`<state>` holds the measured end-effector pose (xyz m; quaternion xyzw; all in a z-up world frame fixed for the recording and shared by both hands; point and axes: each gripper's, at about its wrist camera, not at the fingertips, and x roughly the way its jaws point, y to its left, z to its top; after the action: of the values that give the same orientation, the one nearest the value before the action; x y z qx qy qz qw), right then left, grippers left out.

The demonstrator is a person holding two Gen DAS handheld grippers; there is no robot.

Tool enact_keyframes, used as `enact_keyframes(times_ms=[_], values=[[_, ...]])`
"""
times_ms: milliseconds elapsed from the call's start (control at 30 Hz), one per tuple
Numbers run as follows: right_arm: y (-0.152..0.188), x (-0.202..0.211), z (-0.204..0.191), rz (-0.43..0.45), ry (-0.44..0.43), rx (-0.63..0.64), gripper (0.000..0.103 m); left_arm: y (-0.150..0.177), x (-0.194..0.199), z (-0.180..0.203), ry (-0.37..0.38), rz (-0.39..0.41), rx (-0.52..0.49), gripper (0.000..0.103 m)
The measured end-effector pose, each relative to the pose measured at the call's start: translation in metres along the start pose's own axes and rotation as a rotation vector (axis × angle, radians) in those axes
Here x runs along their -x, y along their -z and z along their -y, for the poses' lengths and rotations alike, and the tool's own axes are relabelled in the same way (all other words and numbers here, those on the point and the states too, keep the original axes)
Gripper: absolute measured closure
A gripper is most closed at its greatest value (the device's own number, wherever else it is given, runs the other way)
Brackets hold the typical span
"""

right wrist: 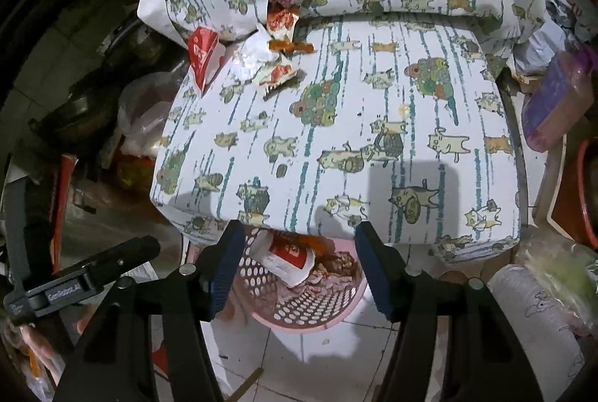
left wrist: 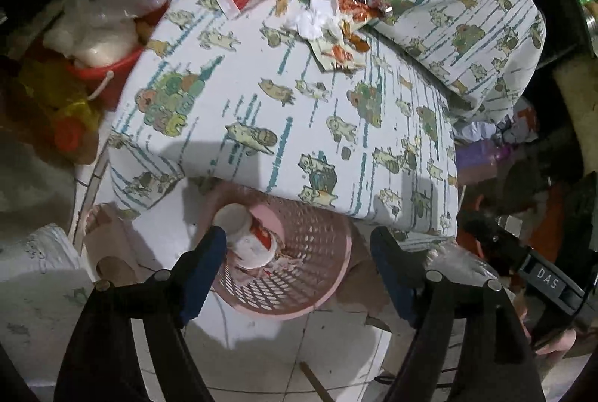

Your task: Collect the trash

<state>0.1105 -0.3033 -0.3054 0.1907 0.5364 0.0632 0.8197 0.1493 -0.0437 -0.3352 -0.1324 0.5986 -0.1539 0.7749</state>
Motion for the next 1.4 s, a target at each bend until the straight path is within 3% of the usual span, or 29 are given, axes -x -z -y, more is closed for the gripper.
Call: enact_keyframes(times_ms=[300, 433, 700, 900, 1067, 1167, 1400], values=[[-0.005, 0.021, -0.006, 0.143, 0.012, 0.017, 0.043, 0.01, 0.055, 0.023, -0.154, 0.268, -0.15, 0.022], [-0.005, 0.032, -0.017, 0.213, 0.031, 0.07, 0.041, 0.013, 0.075, 0.026, -0.138, 0.326, -0.148, 0.022], [-0.007, 0.059, -0.04, 0.352, 0.064, 0.182, 0.027, -0.004, 0.137, 0.044, -0.202, 0.509, -0.204, 0.016], [-0.039, 0.077, -0.055, 0.408, 0.07, 0.249, 0.017, -0.032, 0.171, 0.056, -0.266, 0.593, -0.267, 0.013], [-0.085, 0.096, -0.059, 0.478, 0.041, 0.214, 0.009, -0.065, 0.186, 0.066, -0.22, 0.65, -0.259, 0.01], [-0.11, 0.105, -0.058, 0.523, 0.013, 0.168, 0.006, -0.093, 0.184, 0.075, -0.217, 0.658, -0.256, 0.0], [-0.153, 0.088, -0.061, 0.565, 0.032, 0.131, 0.001, -0.148, 0.158, 0.078, -0.213, 0.66, -0.216, 0.0]])
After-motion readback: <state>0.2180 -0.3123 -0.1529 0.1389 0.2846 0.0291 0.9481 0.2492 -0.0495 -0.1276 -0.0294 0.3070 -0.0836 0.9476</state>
